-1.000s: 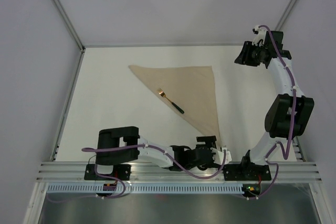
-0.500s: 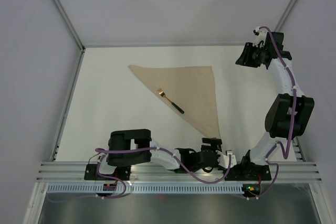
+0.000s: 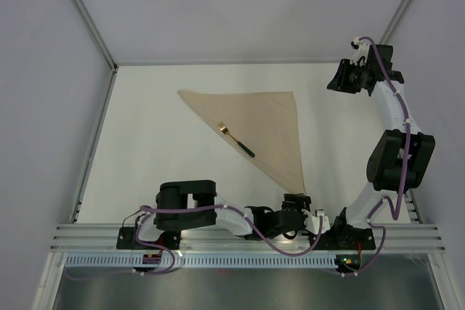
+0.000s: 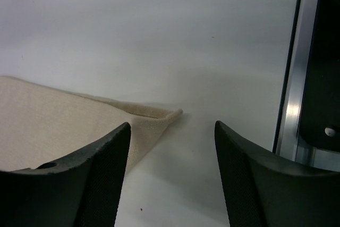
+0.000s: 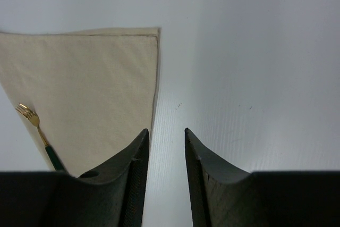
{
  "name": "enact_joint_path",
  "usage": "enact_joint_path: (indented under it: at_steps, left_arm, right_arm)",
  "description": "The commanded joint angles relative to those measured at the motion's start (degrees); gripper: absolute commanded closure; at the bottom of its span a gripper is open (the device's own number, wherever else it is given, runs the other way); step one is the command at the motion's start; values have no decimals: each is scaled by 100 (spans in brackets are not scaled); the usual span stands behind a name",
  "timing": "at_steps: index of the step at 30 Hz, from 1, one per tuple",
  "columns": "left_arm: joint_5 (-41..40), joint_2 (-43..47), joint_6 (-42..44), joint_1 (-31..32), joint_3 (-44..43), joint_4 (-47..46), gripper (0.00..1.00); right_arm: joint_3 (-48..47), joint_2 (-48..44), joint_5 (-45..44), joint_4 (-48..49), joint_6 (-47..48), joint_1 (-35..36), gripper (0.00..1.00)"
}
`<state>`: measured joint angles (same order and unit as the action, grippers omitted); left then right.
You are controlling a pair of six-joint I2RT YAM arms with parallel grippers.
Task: Fold the napkin, place the utensils inside, and roll it up
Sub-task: Fold the napkin
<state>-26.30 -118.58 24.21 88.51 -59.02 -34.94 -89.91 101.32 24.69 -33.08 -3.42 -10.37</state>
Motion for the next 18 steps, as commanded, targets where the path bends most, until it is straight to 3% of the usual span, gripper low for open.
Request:
enact_joint_path:
  at_steps: [1,10,18]
  left_arm:
    - [196,-147,93,-9,-136,-136,33]
    - [266,-156,-65,-123,-153,-92,51]
    - [354,-112,-258,-255,-171,-31,60]
  right_arm:
    - [26,-103,-78,65,-141,-35,62]
    - [17,-95,-78,38,-150,-35,64]
    - [35,-103,-78,39,-150,-35,65]
